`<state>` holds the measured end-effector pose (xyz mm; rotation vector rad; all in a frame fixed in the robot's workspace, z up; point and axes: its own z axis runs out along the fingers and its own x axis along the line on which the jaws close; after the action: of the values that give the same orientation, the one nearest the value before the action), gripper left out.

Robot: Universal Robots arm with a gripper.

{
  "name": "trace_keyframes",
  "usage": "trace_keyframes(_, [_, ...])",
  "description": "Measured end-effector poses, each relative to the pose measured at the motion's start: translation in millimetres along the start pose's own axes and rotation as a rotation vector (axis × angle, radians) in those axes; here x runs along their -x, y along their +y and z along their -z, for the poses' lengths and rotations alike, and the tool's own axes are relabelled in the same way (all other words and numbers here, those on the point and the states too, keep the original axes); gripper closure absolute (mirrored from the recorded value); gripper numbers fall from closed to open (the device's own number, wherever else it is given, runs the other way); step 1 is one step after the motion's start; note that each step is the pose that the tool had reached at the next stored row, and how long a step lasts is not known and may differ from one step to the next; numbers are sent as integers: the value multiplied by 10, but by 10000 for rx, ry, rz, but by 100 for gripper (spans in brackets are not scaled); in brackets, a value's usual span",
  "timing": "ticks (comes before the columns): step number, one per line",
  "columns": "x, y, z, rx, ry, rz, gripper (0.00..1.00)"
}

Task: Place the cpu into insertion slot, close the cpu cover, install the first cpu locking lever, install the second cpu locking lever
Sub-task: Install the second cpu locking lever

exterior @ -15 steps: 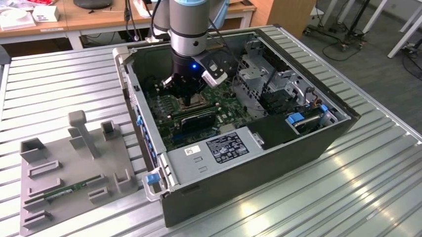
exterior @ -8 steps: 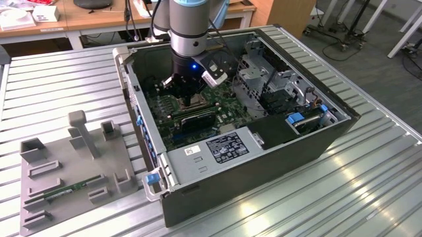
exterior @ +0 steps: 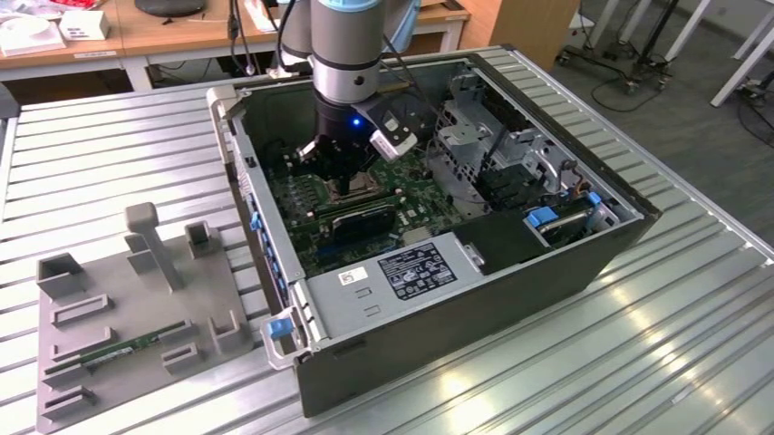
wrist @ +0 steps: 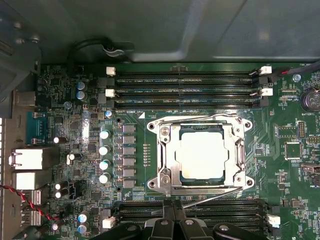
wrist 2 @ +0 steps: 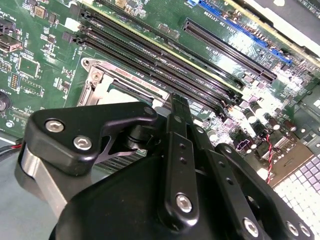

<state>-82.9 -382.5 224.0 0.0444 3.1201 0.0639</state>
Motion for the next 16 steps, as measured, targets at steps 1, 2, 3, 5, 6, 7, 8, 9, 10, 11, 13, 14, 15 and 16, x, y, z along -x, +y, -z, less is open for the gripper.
trace_keyframes(1, [0,0,0,0,0,0,89])
trace_keyframes(2, [0,0,0,0,0,0,89])
trace_keyframes(3, [0,0,0,0,0,0,89])
trace_keyframes(5, [-11,0,-5,3,-3,-1,89])
trace_keyframes(6, [-20,-1,-9,2,-3,1,89])
trace_keyframes(7, [-33,-1,-13,0,-3,0,89])
trace_keyframes(8, [-46,-2,-20,2,-6,0,89])
trace_keyframes(9, [-58,-3,-27,1,-8,0,89])
trace_keyframes(10, [-68,-3,-34,1,-9,0,89])
trace_keyframes(11, [-77,-4,-42,2,-11,1,89])
trace_keyframes(13, [-97,-5,-56,1,-12,0,89])
trace_keyframes(14, [-105,-6,-62,1,-13,1,89])
trace_keyframes(15, [-111,-6,-66,0,-15,1,89])
trace_keyframes(16, [-113,-6,-68,0,-15,1,89])
